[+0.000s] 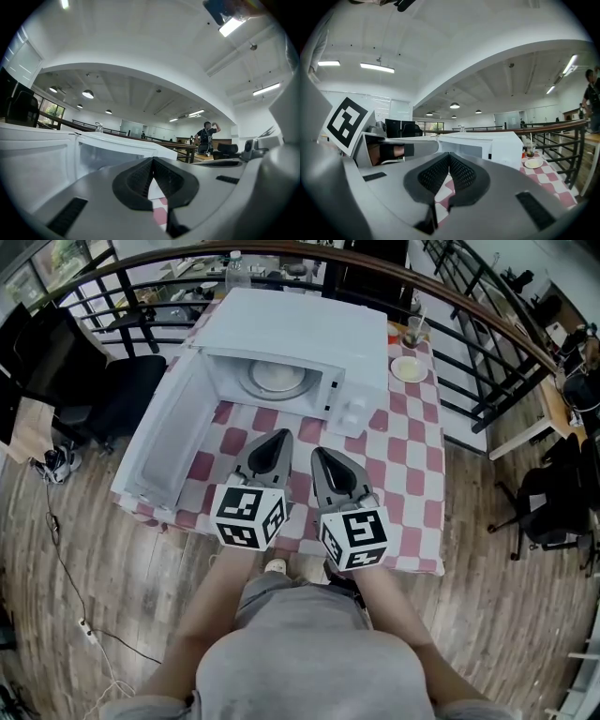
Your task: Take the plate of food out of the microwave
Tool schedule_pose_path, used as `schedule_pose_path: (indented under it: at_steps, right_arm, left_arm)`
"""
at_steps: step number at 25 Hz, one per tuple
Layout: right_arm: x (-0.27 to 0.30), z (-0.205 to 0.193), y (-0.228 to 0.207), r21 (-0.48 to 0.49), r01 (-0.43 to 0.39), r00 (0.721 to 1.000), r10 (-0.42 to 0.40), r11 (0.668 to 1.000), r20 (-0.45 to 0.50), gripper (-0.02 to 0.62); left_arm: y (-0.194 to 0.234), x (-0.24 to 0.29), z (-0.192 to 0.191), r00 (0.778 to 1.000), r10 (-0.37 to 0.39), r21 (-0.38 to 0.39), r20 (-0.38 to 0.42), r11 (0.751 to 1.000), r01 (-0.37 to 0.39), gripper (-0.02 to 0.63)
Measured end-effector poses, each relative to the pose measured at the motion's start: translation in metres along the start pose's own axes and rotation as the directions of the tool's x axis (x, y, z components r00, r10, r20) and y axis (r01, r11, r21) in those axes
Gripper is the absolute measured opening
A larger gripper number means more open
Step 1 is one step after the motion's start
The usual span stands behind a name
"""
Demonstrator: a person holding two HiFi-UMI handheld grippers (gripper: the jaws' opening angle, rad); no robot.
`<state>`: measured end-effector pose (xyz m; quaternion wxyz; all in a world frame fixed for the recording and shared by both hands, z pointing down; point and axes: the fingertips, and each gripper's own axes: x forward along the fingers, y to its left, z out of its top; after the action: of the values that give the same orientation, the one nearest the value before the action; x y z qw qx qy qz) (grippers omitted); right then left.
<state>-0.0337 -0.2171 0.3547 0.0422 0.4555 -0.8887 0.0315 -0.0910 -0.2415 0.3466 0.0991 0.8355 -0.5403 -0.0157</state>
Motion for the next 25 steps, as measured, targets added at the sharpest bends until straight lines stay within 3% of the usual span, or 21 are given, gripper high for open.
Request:
schedule_pose_path:
  at_steps: [9, 15, 21, 25]
  right_arm:
    - [0.035, -0.010, 0.007, 0.004, 0.057, 0.998, -0.057, 0.998, -0.027, 0.026]
    - [0.049, -0.016, 0.014, -0.002, 0.074, 0.996, -0.074, 0.997, -0.045, 0.026]
    - [0.053, -0.019, 0.016, -0.010, 0.084, 0.995, -0.085, 0.996, -0.058, 0.026]
    - [0.052, -0.022, 0.014, -0.009, 0.094, 0.994, -0.094, 0.996, -0.063, 0.026]
  left_arm:
    - [0.035, 0.016, -0.006, 0.998, -0.064, -0.038, -0.022, 0.997, 0.063, 0.004]
    - [0.051, 0.021, -0.010, 0.992, -0.122, -0.109, -0.027, 0.987, 0.118, 0.169]
    - [0.070, 0.026, -0.016, 0.994, -0.106, -0.162, -0.034, 0.982, 0.099, 0.181]
    - [0.081, 0.033, -0.023, 0.995, -0.092, -0.247, -0.029, 0.966, 0.082, 0.239]
